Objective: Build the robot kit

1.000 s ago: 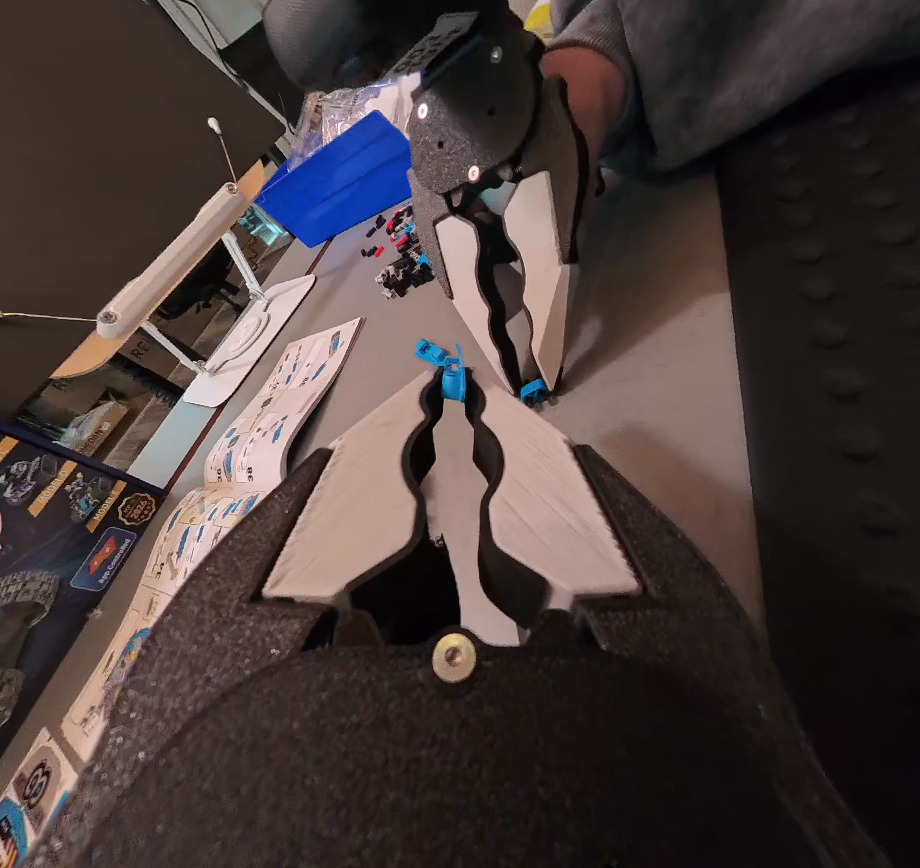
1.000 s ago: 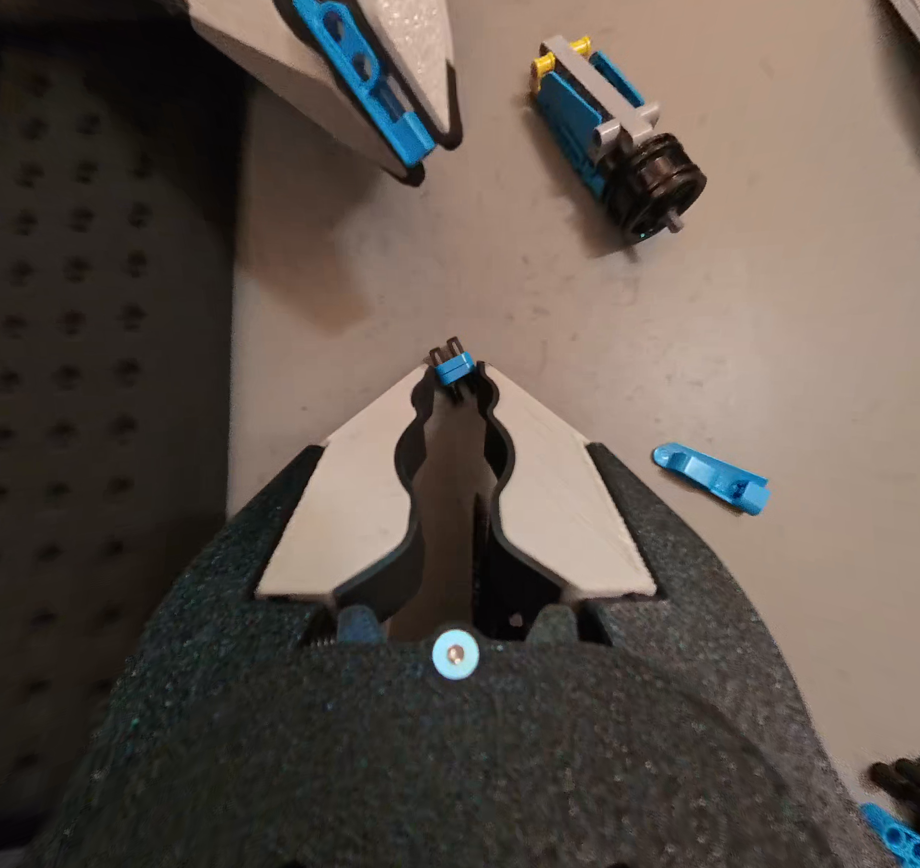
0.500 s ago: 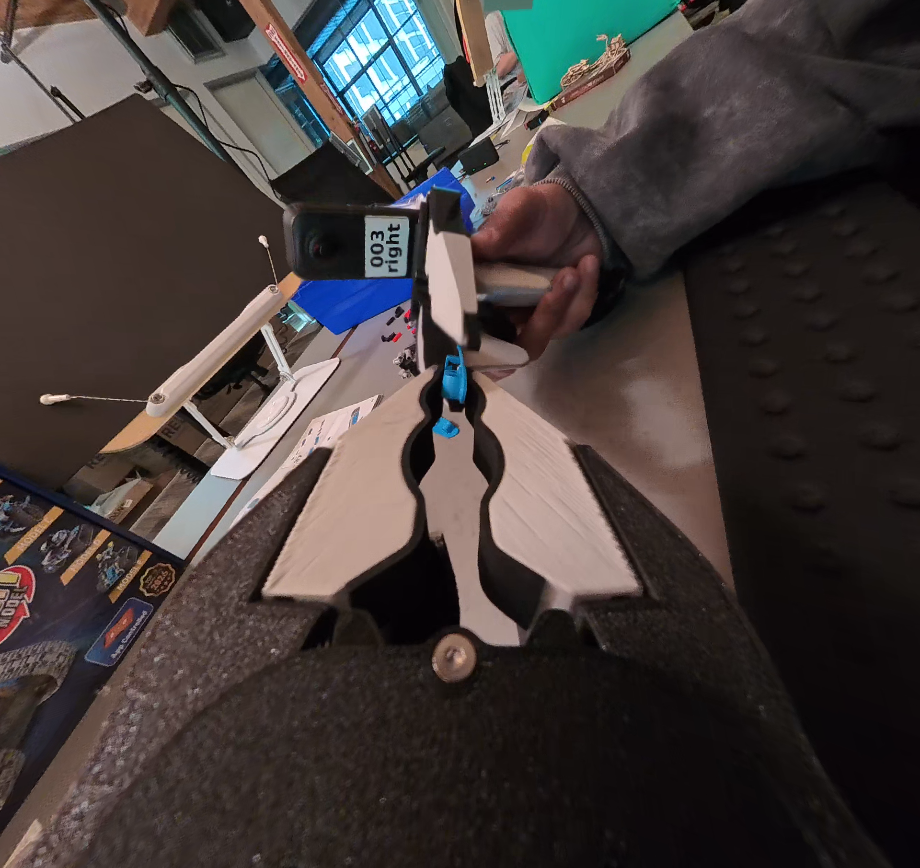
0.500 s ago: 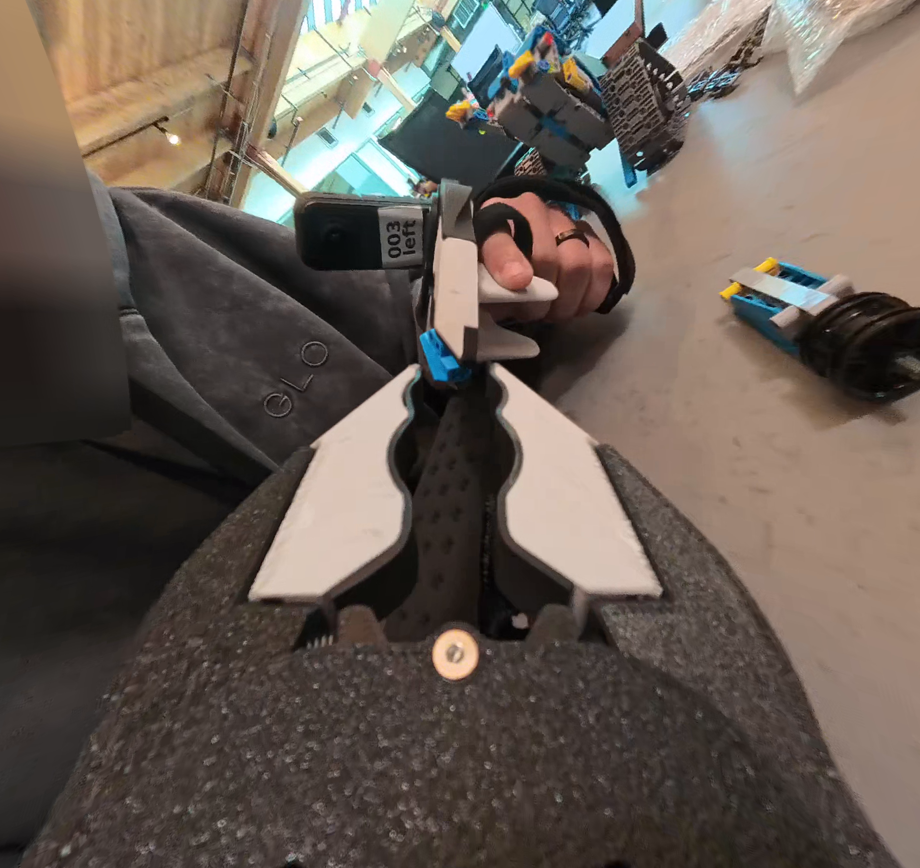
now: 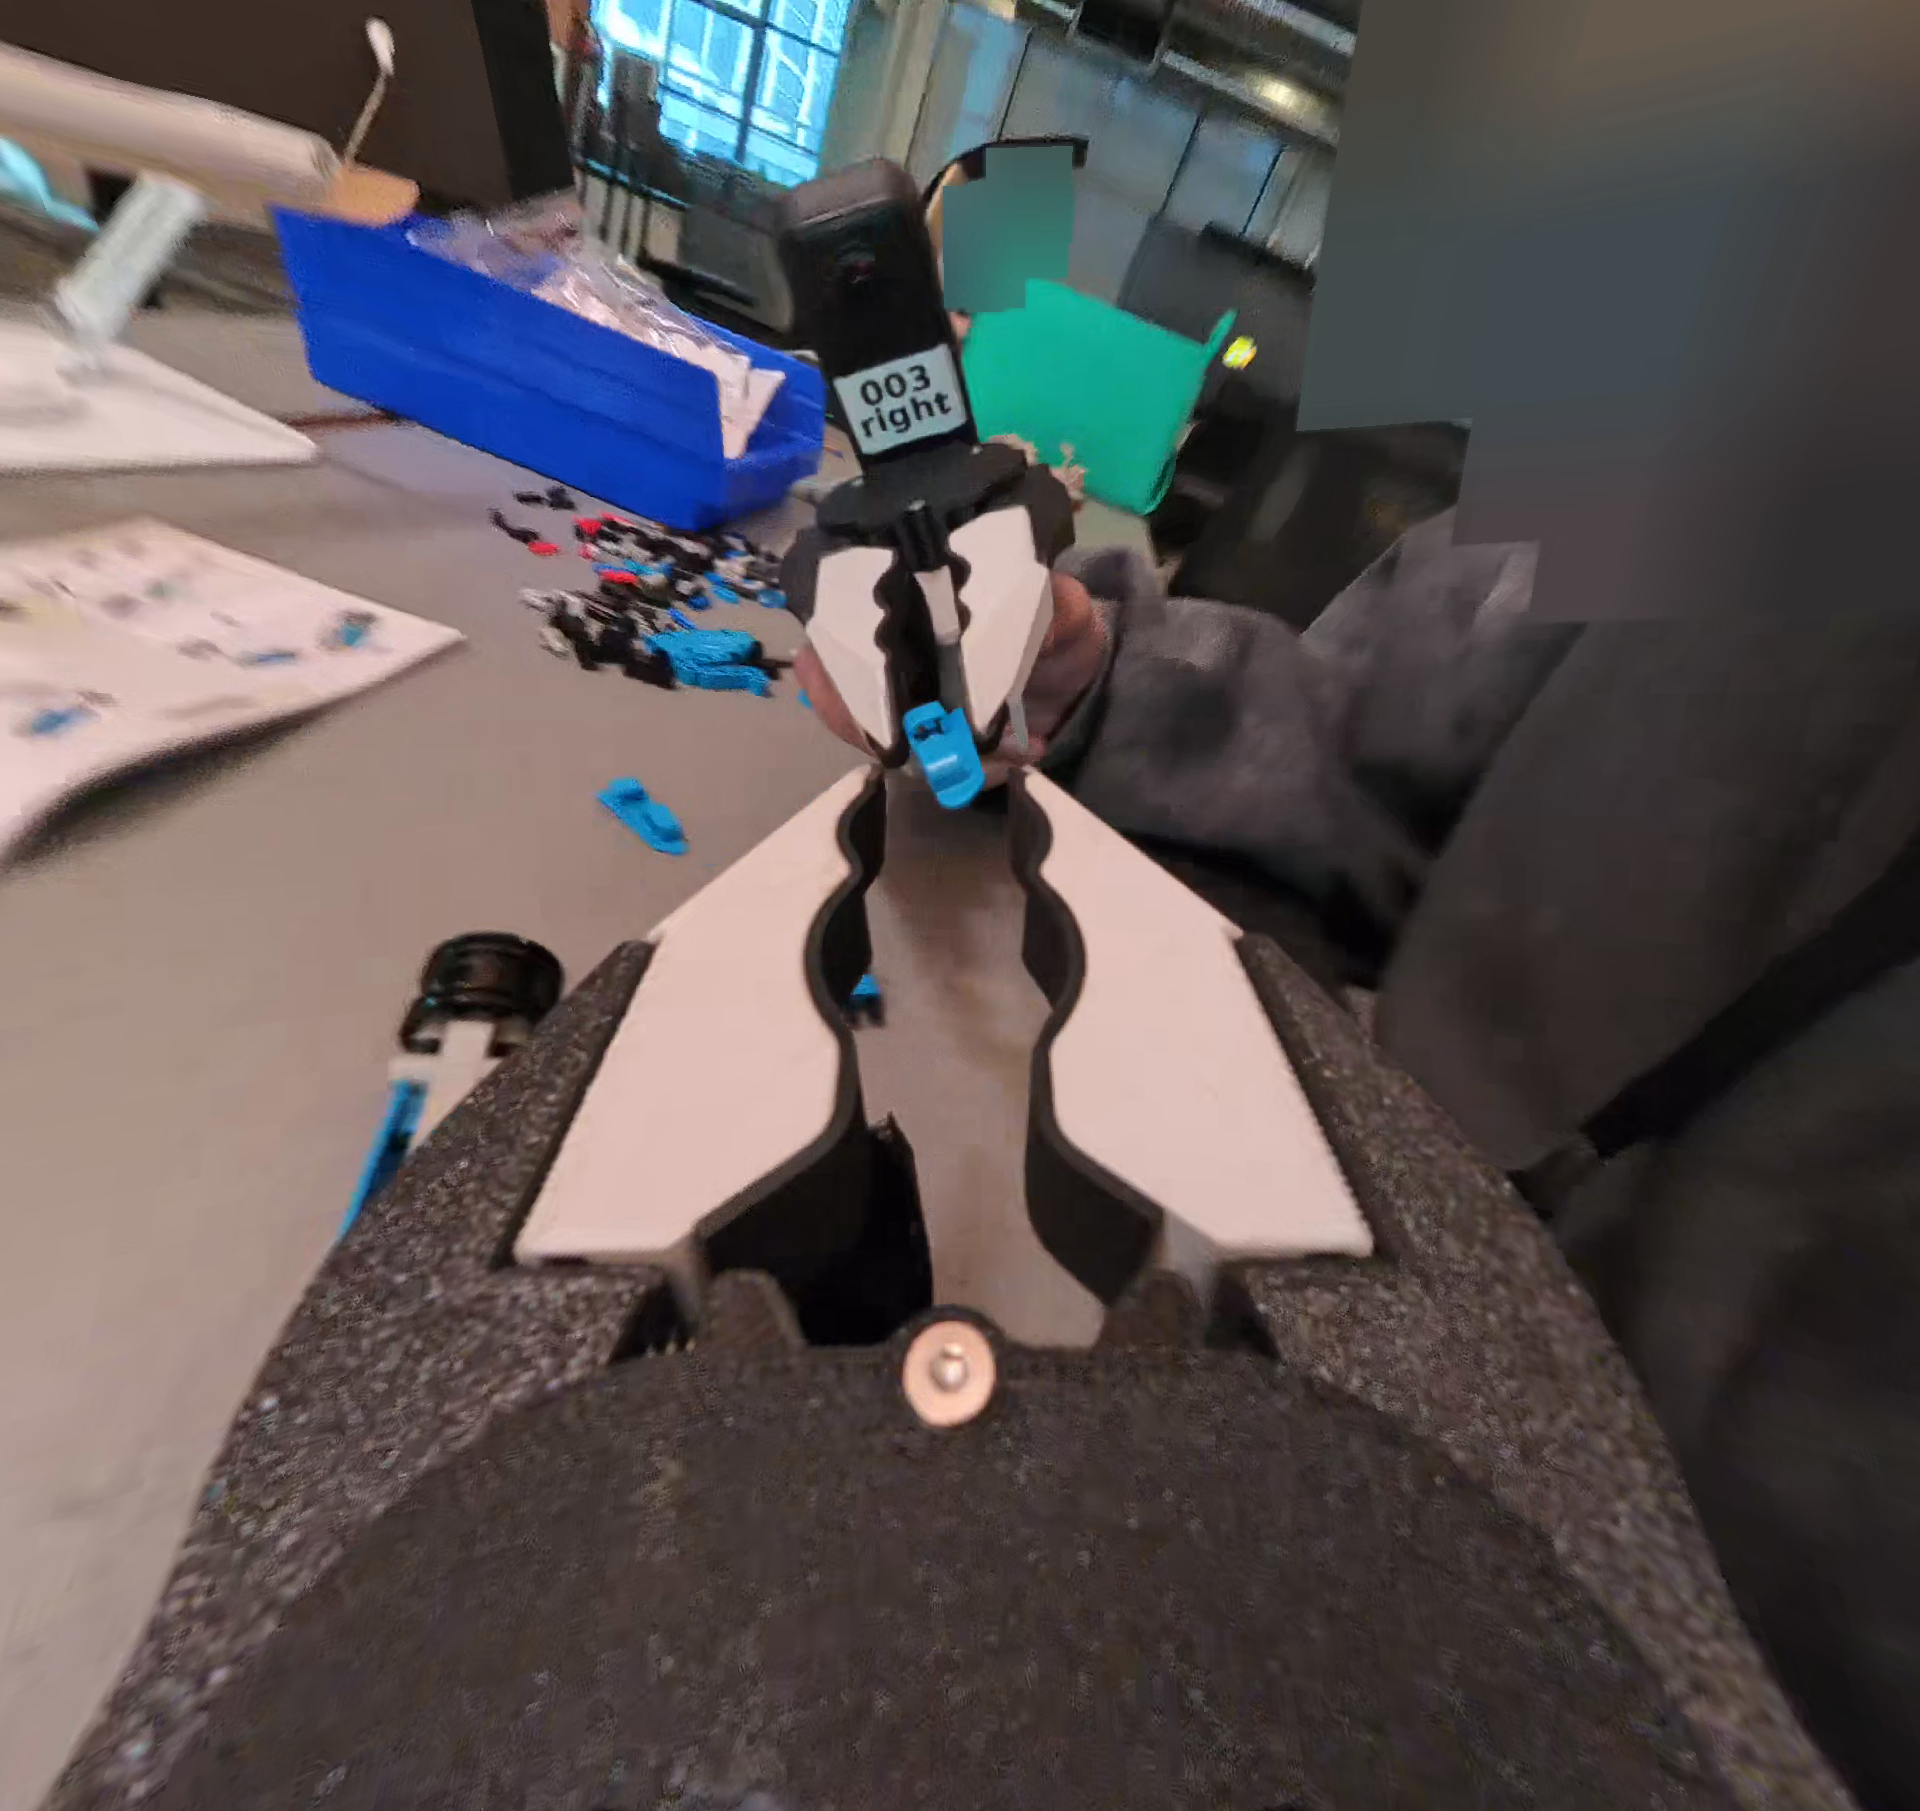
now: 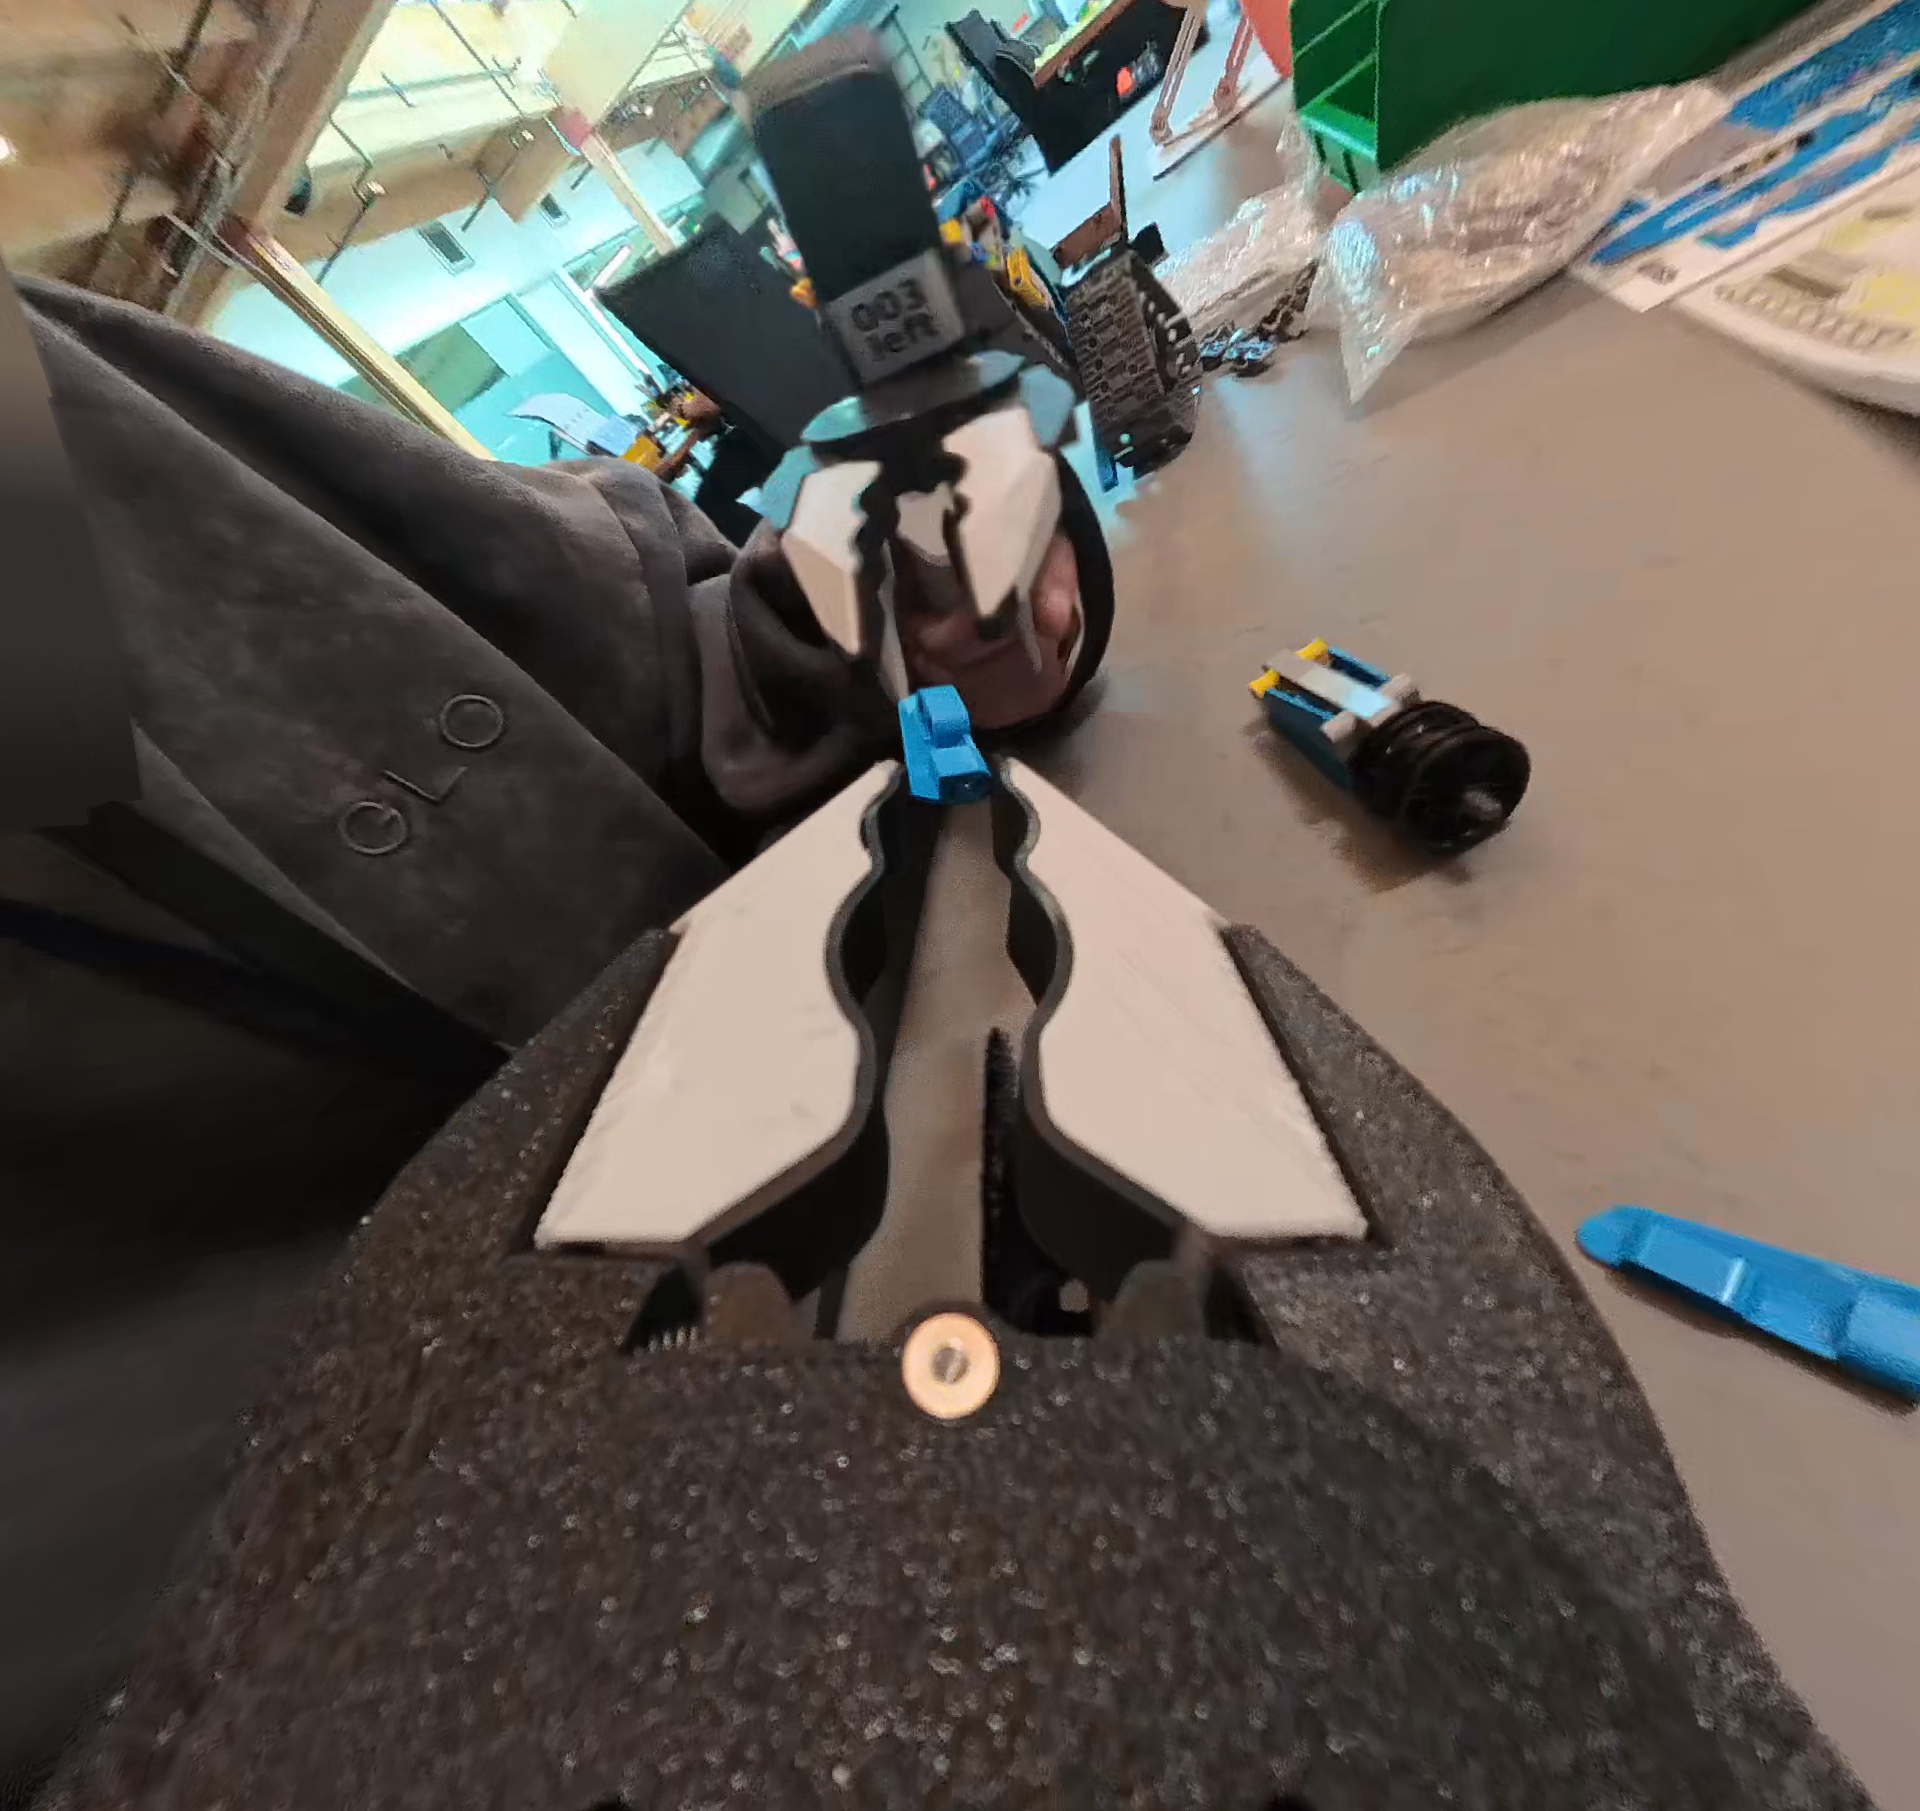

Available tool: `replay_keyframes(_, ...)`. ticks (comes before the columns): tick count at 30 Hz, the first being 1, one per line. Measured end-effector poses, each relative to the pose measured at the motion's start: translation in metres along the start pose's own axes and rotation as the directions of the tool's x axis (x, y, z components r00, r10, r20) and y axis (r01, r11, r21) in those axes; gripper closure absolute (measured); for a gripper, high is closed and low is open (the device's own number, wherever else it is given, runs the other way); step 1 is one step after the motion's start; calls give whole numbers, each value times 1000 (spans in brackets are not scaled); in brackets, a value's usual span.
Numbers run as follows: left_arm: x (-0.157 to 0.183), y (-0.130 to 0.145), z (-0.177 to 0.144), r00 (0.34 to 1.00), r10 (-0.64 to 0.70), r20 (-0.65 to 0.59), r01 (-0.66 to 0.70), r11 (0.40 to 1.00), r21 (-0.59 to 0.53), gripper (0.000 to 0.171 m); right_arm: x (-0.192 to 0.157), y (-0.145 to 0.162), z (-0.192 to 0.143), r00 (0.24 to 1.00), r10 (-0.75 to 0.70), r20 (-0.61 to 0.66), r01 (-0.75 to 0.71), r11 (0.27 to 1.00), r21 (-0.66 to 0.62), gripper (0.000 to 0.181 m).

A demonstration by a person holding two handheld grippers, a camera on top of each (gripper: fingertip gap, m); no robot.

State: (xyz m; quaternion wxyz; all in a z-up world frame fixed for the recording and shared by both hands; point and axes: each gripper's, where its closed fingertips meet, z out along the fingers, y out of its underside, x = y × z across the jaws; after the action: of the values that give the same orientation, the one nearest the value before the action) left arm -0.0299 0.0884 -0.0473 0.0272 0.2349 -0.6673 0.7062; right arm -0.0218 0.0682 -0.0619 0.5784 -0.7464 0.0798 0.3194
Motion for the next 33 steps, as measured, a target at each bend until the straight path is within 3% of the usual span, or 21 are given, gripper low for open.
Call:
replay_keyframes(3, 0, -2, 1, 995, -93, -42, 94, 995, 25, 148, -3, -1, 6, 994, -107, -35, 106, 994, -5, 167)
replay_keyframes(12, 4, 3, 7, 997, -65, -30, 65, 998, 4, 159, -8, -4, 13, 976, -206, -67, 207, 978, 9, 166)
replay_keyframes(18, 4, 25, 15, 1000, -27, -4, 26, 991, -129, 171, -4, -2, 12, 967, -235, -100, 236, 972, -8, 173)
replay_keyframes(22, -4, 34, 14, 997, 54, 53, -42, 980, -196, 171, 14, 15, 7, 961, -226, -158, 207, 970, -128, 173)
replay_keyframes(26, -9, 33, 13, 998, 2, 68, 10, 983, -185, 171, 9, 15, 3, 950, -277, -147, 259, 957, -129, 174)
replay_keyframes(27, -7, 31, 12, 998, -33, 46, 40, 985, -166, 171, 0, 11, 6, 940, -319, -121, 308, 946, -100, 174)
replay_keyframes(29, 2, 20, 11, 984, -172, -55, 166, 981, -96, 150, -18, 1, 12, 916, -391, -86, 391, 920, -21, 174)
replay_keyframes(33, 22, -20, 2, 843, -414, -344, 458, 887, 56, 146, -58, -34, 17, 871, -490, -21, 478, 840, 257, 174)
